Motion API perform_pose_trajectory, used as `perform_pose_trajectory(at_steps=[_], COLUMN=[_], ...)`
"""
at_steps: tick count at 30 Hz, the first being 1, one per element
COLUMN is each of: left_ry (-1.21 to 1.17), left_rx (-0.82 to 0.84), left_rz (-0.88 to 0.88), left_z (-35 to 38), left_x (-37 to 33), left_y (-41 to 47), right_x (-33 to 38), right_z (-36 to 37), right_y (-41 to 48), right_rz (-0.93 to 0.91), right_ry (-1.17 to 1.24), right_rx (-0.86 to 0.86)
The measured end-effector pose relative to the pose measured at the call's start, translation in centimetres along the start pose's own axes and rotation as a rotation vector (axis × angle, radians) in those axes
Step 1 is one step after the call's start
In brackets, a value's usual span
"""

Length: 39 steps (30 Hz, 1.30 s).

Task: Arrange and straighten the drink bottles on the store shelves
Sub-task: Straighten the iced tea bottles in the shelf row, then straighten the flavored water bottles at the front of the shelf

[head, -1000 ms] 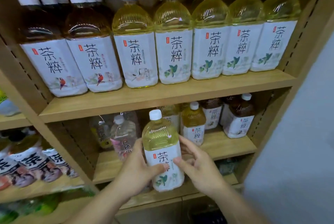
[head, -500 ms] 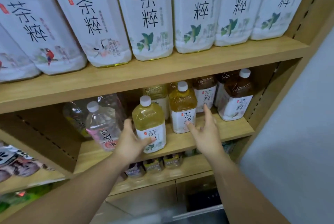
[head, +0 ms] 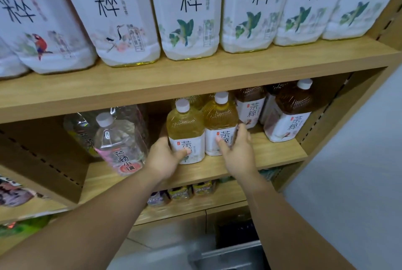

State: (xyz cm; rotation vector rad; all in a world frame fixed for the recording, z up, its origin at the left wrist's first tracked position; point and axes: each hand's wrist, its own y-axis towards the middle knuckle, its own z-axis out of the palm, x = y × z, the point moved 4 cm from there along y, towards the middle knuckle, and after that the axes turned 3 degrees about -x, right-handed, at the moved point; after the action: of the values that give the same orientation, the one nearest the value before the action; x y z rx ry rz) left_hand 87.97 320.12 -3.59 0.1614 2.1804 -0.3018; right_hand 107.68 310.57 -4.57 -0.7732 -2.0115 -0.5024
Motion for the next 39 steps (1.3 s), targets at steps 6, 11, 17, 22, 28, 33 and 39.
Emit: perform_pose_trajectory(at_steps=[6, 11, 17, 22, 28, 33, 39], left_ry=[-0.002, 0.022, 0.054, 0.150, 0.028, -0.014, -0.015], left_rx=[0.096, 0.158, 0.132, 0.150, 0.050, -0.130, -0.278], left_rz=[0.007, -0.018, 0.006, 0.086, 0.290, 0.406, 0.459], left_z=[-0.4, -0.4, -1.0, -3.3, -10.3, -20.4, -32.8], left_x=[-0.4, -0.9, -1.0, -0.4, -0.6, 0.6, 4.7], left_y=[0.7, 0.5, -0.6, -3.5, -8.9, -12.0, -15.9], right_x=[0.2, 0.2, 1.6, 4.0, 11.3, 19.7, 28.2], right_z=[0.1, -0.2, -1.1, -1.9, -0.1, 3.2, 10.0], right_y=[0.3, 0.2, -1.7, -4.8, -9.0, -13.8, -21.2], right_rz=[-0.009, 0.030, 0.044, -0.035, -0.258, -0.461, -0.601], right_ry=[-0.014, 0.037, 0.012, -0.010, 0.011, 0.108, 0.256], right_rx=[-0.015, 0.004, -0.052, -0.188, -0.159, -0.085, -0.049])
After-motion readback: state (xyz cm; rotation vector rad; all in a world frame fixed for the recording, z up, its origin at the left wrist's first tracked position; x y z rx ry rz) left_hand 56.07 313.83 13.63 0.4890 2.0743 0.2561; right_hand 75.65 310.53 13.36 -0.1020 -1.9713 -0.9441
